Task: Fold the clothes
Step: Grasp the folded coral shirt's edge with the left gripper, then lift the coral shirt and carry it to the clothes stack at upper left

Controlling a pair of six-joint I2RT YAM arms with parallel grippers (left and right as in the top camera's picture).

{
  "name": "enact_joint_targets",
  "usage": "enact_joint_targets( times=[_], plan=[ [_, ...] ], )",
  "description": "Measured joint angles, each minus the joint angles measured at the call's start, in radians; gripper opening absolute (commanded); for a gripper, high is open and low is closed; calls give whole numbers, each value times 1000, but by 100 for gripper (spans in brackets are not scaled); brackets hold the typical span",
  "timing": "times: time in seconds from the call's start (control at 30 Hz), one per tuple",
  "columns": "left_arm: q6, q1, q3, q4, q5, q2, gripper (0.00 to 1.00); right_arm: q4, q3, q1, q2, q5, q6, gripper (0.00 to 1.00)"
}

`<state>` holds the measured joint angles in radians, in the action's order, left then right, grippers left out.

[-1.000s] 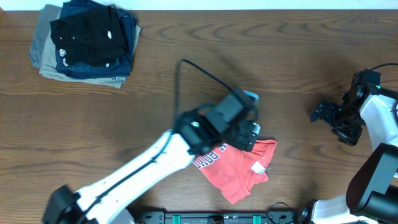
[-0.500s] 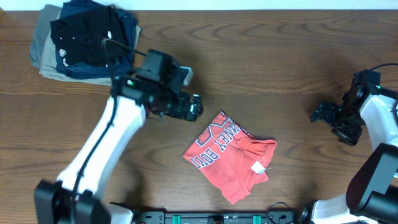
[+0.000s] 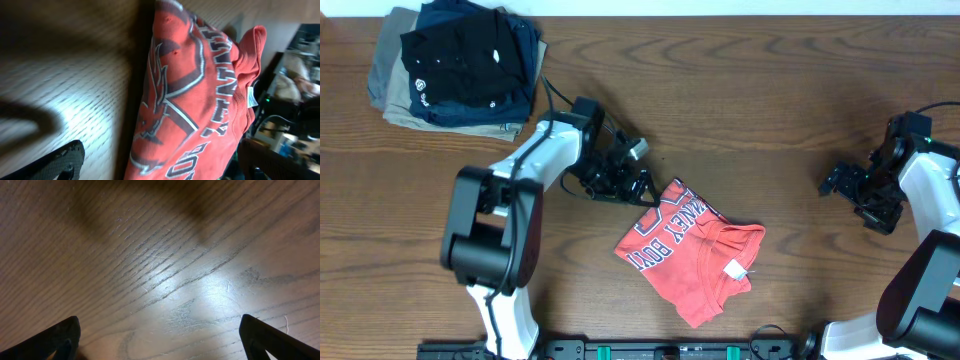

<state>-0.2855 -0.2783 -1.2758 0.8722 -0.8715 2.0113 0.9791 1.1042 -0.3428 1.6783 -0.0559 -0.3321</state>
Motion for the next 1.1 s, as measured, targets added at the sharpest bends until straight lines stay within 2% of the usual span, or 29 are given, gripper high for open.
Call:
enact_joint_targets(
  times=[0.33,0.47,0.6,0.73,1.03,1.1],
  plan=[
    [-72,-84,5,17,-103,69,98,0,0,0,0,0,0,99],
    [-82,-132,11,18,-111,69,85,0,0,0,0,0,0,99],
    [-84,-161,16,17,-110,69,66,0,0,0,0,0,0,99],
    [-87,-169,21,18,-110,69,61,0,0,0,0,0,0,99],
    [-81,-169,21,10,-110,69,61,0,0,0,0,0,0,99],
    [-80,-169,21,0,-109,69,55,0,0,0,0,0,0,99]
  ],
)
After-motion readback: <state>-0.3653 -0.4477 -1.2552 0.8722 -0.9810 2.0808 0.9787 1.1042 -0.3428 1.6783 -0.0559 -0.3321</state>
